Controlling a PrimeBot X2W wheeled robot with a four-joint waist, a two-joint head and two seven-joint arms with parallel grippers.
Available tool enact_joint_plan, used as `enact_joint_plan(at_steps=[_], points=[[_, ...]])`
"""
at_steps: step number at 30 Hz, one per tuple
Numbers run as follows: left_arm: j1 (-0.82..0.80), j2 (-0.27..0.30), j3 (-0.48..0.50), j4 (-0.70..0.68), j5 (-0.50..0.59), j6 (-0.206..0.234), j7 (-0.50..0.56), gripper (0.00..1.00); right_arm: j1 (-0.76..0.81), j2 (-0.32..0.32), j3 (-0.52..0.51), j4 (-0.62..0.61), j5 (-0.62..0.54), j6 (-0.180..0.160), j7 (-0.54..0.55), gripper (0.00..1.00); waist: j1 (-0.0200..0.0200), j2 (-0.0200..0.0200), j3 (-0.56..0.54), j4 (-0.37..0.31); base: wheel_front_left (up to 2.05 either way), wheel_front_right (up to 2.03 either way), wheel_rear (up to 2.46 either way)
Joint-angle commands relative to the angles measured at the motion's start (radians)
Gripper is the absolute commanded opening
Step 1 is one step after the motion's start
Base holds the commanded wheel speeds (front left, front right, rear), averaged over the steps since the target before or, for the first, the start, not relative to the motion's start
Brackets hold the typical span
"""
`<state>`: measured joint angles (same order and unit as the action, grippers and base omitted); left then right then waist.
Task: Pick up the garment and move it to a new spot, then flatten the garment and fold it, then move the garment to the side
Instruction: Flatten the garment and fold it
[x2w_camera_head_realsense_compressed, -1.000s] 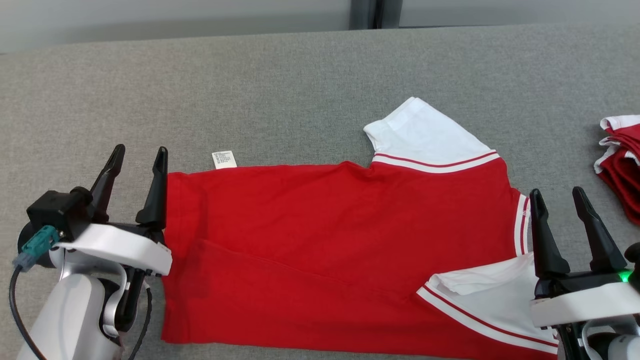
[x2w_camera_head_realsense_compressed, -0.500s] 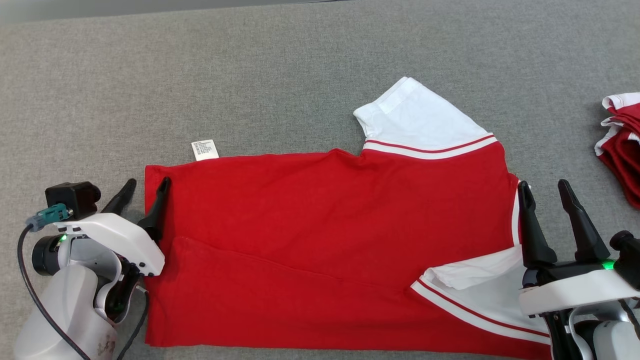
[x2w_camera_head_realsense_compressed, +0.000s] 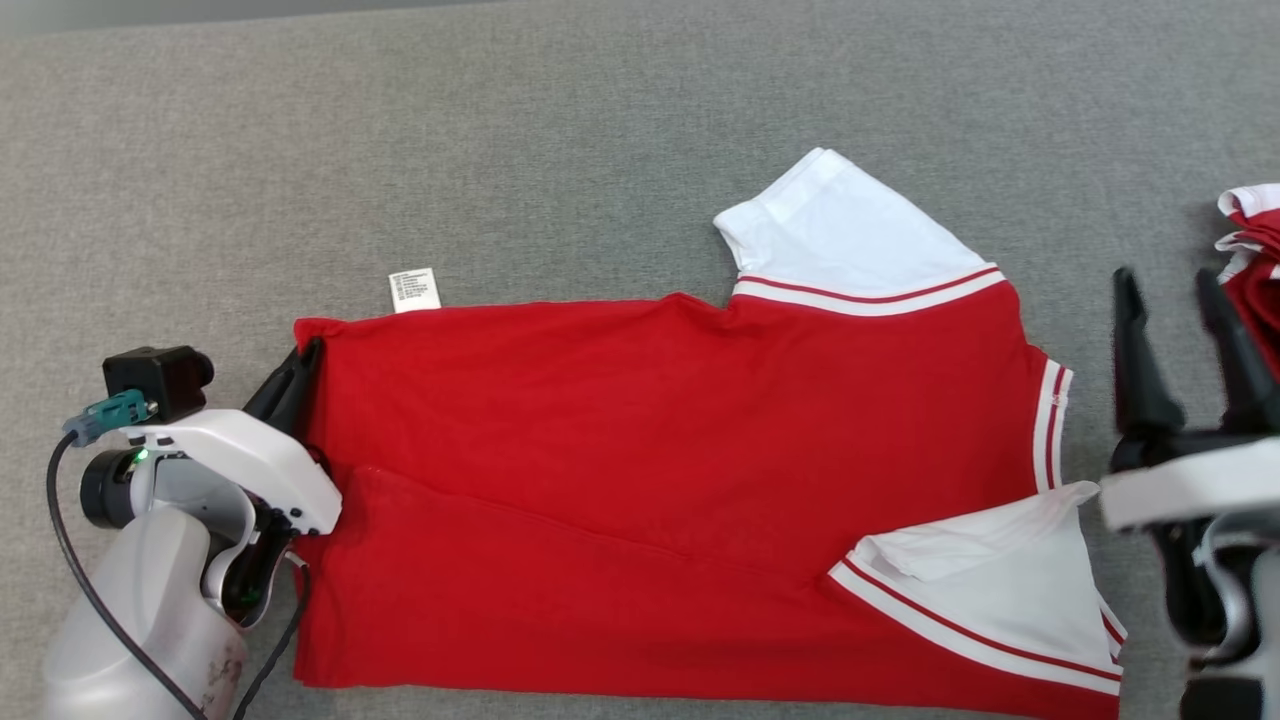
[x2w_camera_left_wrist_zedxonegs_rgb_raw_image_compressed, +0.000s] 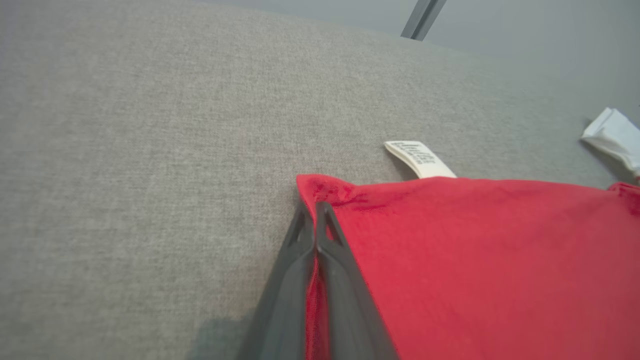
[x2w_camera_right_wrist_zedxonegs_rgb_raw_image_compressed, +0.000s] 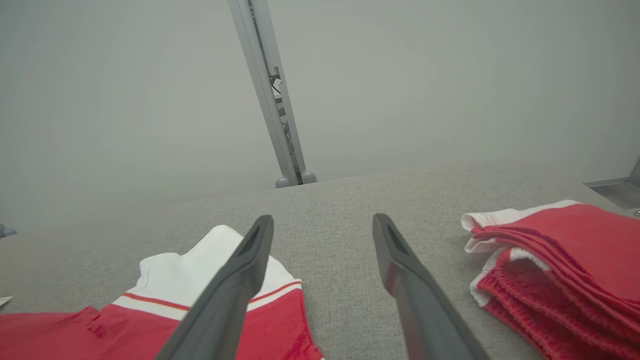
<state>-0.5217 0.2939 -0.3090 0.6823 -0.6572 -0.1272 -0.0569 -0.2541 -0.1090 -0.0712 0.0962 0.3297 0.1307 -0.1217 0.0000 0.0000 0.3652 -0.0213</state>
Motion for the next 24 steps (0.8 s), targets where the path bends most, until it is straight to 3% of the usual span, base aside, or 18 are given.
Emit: enact_joint_plan(at_steps=[1, 10, 16, 24], points=[[-0.018, -0.003, -0.003, 0.006, -0.005, -0.004, -0.004, 0.00, -0.028, -0.019, -0.009, 0.012, 0.012, 0.000, 0.008, 1.00, 0.0000, 0.0000, 0.003, 0.007, 0.00, 0.00, 0.00], [-0.085, -0.022, -0.047, 0.019, -0.022, -0.003, -0.041, 0.00, -0.296, -0.109, 0.039, 0.207, 0.062, 0.000, 0.048, 1.00, 0.0000, 0.0000, 0.049, 0.063, 0.00, 0.00, 0.00], [-0.130, -0.035, -0.094, 0.017, -0.033, -0.002, -0.060, 0.00, -0.473, -0.146, 0.185, 0.382, 0.095, 0.000, 0.113, 1.00, 0.0000, 0.0000, 0.089, 0.109, 0.00, 0.00, 0.00], [-0.167, -0.040, -0.150, 0.035, -0.058, -0.002, -0.100, 0.00, -0.580, -0.190, 0.407, 0.546, 0.194, 0.000, 0.205, 1.00, 0.0000, 0.0000, 0.110, 0.142, 0.00, 0.00, 0.00]])
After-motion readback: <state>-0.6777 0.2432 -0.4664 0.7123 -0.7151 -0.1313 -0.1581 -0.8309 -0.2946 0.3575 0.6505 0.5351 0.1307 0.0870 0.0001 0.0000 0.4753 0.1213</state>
